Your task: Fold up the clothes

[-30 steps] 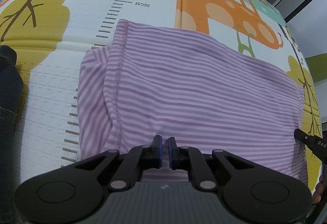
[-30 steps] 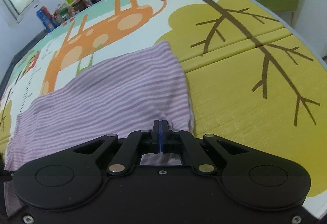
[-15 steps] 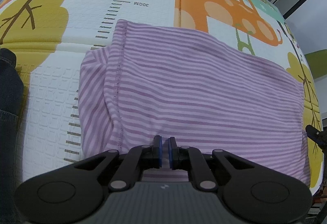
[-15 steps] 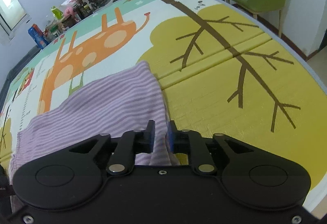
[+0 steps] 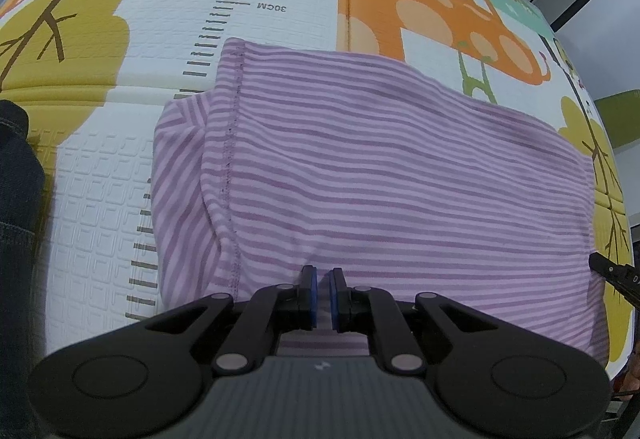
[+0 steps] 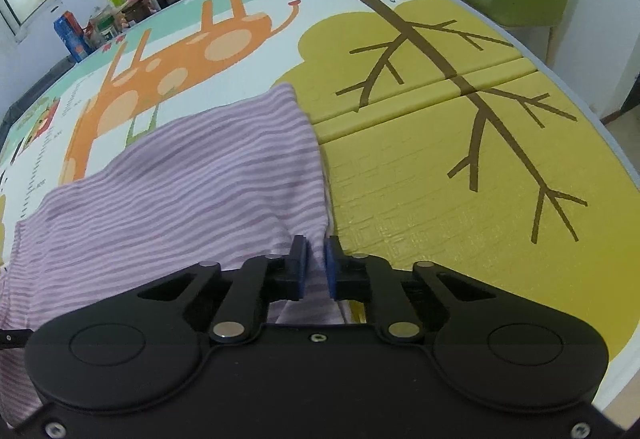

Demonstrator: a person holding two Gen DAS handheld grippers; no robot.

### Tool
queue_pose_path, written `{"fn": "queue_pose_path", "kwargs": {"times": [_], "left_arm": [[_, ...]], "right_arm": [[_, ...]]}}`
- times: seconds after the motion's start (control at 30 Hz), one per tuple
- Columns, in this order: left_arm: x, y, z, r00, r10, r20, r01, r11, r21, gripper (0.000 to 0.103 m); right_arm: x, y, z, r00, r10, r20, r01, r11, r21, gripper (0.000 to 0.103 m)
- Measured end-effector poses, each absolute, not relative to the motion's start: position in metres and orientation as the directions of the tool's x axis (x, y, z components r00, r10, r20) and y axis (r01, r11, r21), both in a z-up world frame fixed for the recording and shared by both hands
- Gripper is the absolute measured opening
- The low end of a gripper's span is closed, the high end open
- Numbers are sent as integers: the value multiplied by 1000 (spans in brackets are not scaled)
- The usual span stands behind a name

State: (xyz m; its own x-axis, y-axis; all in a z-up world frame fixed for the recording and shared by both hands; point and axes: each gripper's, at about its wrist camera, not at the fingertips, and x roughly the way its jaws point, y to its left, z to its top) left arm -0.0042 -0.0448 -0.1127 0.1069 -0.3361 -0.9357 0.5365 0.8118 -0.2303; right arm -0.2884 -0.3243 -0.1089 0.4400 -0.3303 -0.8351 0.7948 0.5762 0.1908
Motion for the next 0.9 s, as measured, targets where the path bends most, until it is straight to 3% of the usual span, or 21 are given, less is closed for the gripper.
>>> {"fn": "queue_pose_path", "kwargs": {"times": [0.33, 0.63, 0.73, 0.9], "left_arm": [[-3, -44, -114, 102, -336, -936, 539, 809, -232, 10], [-2, -45, -112, 93, -336, -937, 530, 813, -239, 11], [-6, -48, -108, 105, -344, -933, 552, 801, -233, 15], [-18, -47, -97, 148, -366, -919, 594, 776, -213, 32]], "right_arm": [[-291, -327, -105, 381, -382, -842, 820, 560, 117, 3], [-300, -335, -99, 417, -381, -825, 831, 527, 176, 3], [-305, -333, -87, 454, -371, -810, 818, 535, 214, 5], [-314, -320, -76, 492, -329, -806, 793, 550, 260, 6]]}}
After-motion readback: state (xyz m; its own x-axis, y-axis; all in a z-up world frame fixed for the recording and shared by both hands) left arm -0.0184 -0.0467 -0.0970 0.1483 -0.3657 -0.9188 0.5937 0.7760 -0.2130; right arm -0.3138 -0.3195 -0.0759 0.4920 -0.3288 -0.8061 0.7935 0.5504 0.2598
